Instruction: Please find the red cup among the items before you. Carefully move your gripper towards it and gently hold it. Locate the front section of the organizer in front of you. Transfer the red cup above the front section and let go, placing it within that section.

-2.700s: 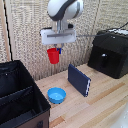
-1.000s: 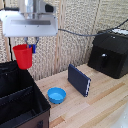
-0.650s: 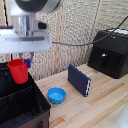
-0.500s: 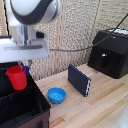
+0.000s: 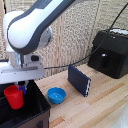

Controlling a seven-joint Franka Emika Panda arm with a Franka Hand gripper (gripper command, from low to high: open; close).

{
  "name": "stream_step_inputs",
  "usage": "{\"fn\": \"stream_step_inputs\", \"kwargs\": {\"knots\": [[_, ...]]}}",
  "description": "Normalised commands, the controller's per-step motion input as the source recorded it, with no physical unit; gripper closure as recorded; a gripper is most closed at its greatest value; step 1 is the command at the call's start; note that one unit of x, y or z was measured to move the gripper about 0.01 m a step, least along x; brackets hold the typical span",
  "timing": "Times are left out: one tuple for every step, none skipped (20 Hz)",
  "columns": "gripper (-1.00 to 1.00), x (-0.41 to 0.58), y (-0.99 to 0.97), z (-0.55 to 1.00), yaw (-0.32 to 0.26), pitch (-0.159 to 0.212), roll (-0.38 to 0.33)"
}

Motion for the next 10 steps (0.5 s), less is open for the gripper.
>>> {"fn": "stream_step_inputs", "kwargs": {"knots": [[-1.00,0.000,0.02,-0.02,0.209,-0.149,-0.097],[-1.00,0.000,0.00,0.00,0.197,-0.194,-0.122],[-1.00,0.000,0.00,0.02,0.193,-0.218,-0.131],[-1.00,0.009,0.00,0.09,0.185,-0.237,-0.137],[-1.00,0.026,0.00,0.11,0.190,-0.209,-0.139],[-1.00,0.086,-0.07,0.15,0.203,-0.170,-0.083],[-1.00,0.160,-0.10,0.16,0.212,-0.162,-0.040],[-1.00,0.194,-0.21,0.13,0.201,-0.136,0.000],[-1.00,0.220,-0.38,0.15,0.089,-0.097,0.123],[-1.00,0.257,-0.33,0.17,0.002,-0.045,0.120]]}}
